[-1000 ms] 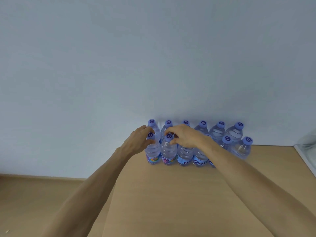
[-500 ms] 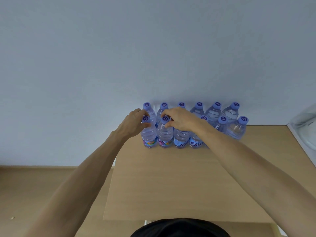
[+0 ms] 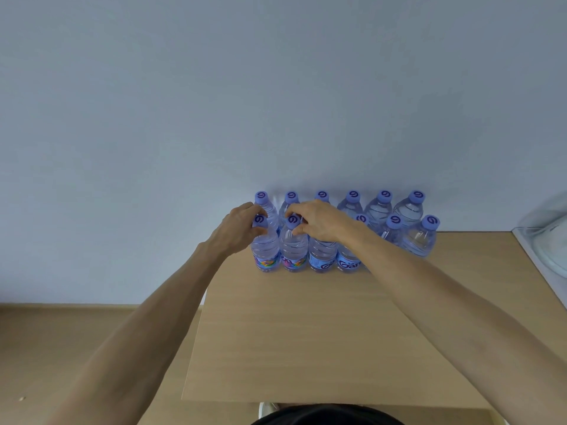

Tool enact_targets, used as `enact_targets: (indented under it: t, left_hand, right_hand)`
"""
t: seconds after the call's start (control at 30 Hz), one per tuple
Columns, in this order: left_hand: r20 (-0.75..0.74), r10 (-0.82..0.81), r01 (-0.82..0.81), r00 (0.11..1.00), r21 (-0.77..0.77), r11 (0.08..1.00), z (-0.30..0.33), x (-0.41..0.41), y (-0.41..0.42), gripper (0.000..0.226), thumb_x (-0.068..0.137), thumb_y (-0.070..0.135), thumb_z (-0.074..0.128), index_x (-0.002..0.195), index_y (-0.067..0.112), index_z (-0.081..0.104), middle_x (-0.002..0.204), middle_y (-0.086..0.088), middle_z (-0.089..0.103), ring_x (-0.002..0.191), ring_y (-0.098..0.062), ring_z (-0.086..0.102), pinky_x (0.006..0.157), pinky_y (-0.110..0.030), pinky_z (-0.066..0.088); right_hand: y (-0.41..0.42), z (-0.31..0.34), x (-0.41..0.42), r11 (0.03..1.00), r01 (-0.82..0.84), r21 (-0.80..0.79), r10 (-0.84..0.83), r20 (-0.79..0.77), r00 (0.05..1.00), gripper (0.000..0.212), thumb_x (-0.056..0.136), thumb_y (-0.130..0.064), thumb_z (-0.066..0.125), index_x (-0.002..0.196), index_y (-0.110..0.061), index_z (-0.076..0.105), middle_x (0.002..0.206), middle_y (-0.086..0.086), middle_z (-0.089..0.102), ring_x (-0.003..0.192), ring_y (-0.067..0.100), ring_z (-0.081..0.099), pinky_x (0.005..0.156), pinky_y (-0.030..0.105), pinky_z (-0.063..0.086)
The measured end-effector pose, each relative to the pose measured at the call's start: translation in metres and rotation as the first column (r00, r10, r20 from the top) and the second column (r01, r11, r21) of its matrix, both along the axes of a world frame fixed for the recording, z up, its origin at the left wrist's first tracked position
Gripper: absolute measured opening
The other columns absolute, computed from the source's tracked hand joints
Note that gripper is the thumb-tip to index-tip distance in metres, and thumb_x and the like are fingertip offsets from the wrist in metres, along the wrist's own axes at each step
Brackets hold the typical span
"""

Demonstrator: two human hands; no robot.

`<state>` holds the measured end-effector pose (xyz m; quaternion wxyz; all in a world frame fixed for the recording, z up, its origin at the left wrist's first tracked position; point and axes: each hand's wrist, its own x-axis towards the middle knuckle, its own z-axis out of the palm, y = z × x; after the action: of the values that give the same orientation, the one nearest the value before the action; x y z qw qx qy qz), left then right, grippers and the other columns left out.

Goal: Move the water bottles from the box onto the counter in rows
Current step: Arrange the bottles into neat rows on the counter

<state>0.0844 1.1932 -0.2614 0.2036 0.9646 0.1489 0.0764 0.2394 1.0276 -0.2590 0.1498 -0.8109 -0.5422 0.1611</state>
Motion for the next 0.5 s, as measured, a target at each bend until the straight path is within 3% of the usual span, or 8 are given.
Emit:
enact_targets:
  t: [0.2, 0.33, 0.5]
  left_hand:
    - [-0.095, 0.007, -0.005, 0.995, 0.016, 1.000, 0.004, 0.003, 0.000, 0.035, 0.085, 0.028, 0.069, 0.116, 0.016, 0.056, 0.109, -0.004, 0.056, 0.090, -0.021, 0.050, 0.074, -0.029, 0.041]
    - [0.068, -0.093, 0.090, 0.993, 0.046, 0.995, 0.013, 0.014, -0.019, 0.049, 0.081, 0.033, 0.074, 0.123, 0.016, 0.055, 0.117, -0.002, 0.057, 0.106, -0.022, 0.051, 0.086, -0.033, 0.045]
    - [0.132, -0.247, 0.229, 0.960, 0.134, 0.964, 0.018, 0.046, -0.060, 0.039, 0.084, 0.036, 0.071, 0.114, 0.012, 0.062, 0.106, -0.005, 0.063, 0.097, -0.025, 0.056, 0.082, -0.034, 0.044]
  right_hand:
    - [-0.015, 0.010, 0.009, 0.999, 0.014, 0.029, -0.012, -0.092, 0.996, 0.058, 0.085, -0.043, 0.070, 0.136, -0.029, 0.047, 0.114, -0.005, 0.057, 0.100, 0.012, 0.055, 0.084, 0.031, 0.045]
    - [-0.042, 0.019, 0.033, 0.995, 0.083, 0.059, -0.079, -0.066, 0.995, 0.047, 0.085, -0.047, 0.068, 0.125, -0.024, 0.057, 0.119, -0.001, 0.062, 0.105, 0.016, 0.058, 0.089, 0.032, 0.047]
    - [-0.082, 0.018, 0.055, 0.992, 0.129, 0.012, -0.128, -0.016, 0.992, 0.043, 0.084, -0.052, 0.067, 0.116, -0.023, 0.062, 0.111, -0.002, 0.063, 0.100, 0.017, 0.059, 0.088, 0.037, 0.050]
